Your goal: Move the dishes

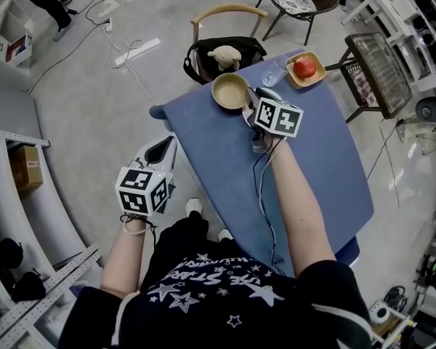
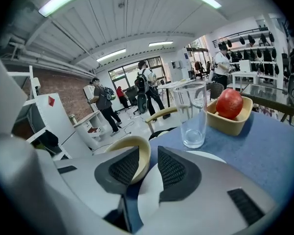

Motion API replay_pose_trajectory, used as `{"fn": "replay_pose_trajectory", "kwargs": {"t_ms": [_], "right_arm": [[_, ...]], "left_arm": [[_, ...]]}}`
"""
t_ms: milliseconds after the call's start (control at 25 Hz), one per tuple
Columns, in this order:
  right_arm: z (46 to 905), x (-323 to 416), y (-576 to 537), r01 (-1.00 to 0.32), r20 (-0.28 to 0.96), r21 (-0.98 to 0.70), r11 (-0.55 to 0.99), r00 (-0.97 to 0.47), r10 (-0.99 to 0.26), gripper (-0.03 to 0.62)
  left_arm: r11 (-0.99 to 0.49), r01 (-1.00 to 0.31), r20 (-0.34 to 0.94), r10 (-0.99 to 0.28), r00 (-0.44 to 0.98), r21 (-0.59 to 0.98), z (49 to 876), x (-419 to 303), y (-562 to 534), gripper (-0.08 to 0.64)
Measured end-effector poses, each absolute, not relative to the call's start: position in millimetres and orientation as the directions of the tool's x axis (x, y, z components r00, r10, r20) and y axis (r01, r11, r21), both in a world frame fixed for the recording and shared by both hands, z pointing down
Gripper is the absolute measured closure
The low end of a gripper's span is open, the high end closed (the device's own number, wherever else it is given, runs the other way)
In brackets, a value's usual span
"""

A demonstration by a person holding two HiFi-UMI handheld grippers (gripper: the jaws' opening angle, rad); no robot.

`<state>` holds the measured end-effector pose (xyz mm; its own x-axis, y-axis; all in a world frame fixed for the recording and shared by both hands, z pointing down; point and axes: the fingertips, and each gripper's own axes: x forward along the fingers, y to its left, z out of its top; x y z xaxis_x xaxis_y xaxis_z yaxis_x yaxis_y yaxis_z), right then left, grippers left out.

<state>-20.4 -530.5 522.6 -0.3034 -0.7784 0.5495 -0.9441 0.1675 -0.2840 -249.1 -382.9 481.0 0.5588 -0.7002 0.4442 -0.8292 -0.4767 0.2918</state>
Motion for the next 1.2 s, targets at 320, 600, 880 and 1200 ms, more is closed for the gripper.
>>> {"fn": "replay_pose_trajectory", "kwargs": {"t_ms": [320,600,880,1200], "right_arm": [[482.8,14.5,-480.6,-0.93,0.469,-0.32,0.181,-0.321,-0.823,0.465],[445.8,32.1,-413.5,-0.922,0.414,-0.292,0.254,-0.362,-0.836,0.484],[418.8,50.9,-338.9,-0.911,0.38,-0.262,0.318,-0.4,-0.834,0.555],[425.4,80.7,-238.5,-0.889,0.385,-0.239,0.39,-0.455,-0.803,0.589]], "left_arm": [[-0.502,-0.831,0.414,-0.722,0.555,0.239,451.3,-223.6,-357.6,0.54],[-0.516,-0.829,0.39,-0.733,0.557,0.214,430.9,-190.4,-308.2,0.54],[-0.53,-0.823,0.398,-0.722,0.565,0.207,428.5,-149.0,-249.3,0.54],[-0.515,-0.833,0.361,-0.751,0.552,0.204,429.8,-108.9,-173.7,0.54]]}}
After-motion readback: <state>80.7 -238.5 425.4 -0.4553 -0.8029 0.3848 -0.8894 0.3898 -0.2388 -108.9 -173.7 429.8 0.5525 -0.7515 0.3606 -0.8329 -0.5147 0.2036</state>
